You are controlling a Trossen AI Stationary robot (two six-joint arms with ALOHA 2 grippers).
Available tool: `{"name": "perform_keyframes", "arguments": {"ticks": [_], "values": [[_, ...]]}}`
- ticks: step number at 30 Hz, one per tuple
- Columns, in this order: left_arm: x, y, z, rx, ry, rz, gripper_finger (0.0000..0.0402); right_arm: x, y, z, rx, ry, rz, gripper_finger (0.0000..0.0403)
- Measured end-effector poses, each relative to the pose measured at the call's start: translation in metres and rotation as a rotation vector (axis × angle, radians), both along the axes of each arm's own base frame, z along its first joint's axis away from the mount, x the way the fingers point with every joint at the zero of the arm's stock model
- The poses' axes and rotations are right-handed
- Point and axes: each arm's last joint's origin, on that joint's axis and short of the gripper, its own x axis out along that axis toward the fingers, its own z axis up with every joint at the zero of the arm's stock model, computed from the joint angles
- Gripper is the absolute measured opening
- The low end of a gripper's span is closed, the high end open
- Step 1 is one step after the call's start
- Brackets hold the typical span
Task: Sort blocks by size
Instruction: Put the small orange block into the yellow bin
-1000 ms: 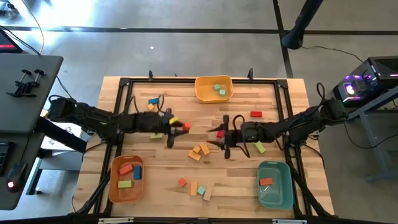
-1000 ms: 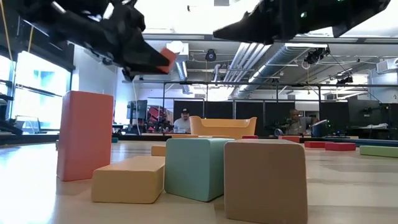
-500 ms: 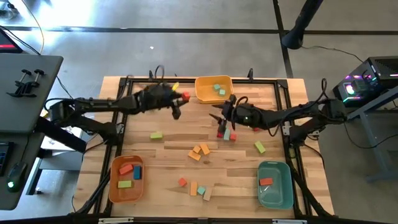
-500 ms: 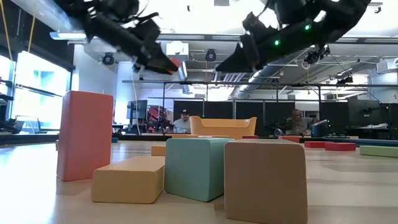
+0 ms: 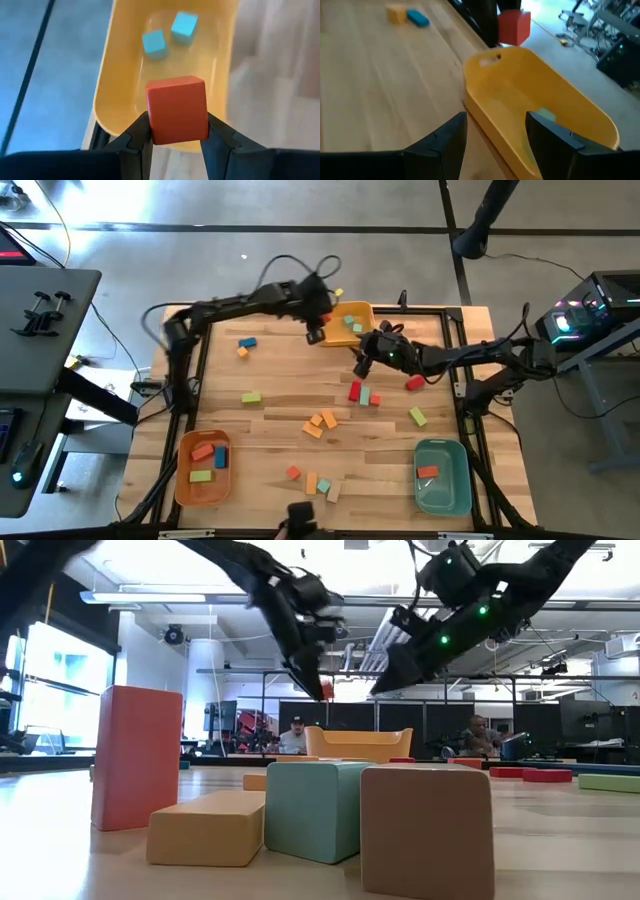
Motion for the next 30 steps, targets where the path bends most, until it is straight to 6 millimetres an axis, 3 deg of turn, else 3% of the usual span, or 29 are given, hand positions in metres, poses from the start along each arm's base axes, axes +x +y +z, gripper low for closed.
{"name": "perform_keyframes", "arguments": {"ticks": [5, 9, 16, 24, 30], "values": [[0.026, 0.020, -0.011, -0.018, 0.120, -0.016, 0.0104, -0.003, -0.005, -0.003, 0.008, 0.029, -0.018, 0.0199], [0.033, 0.034, -0.025, -0.073, 0.219, -0.001, 0.0105, -0.003, -0.004, -0.003, 0.016, 0.035, -0.001, 0.0199], [0.022, 0.052, -0.053, -0.162, 0.389, 0.020, 0.0106, -0.004, -0.004, -0.005, 0.038, 0.040, 0.013, 0.0199], [0.005, 0.074, -0.044, -0.132, 0.382, 0.119, 0.0109, -0.004, -0.003, -0.005, 0.036, 0.046, 0.015, 0.0199], [0.002, 0.082, -0.044, -0.235, 0.292, 0.089, 0.0153, -0.003, -0.004, -0.004, 0.029, 0.033, 0.016, 0.0199]]}}
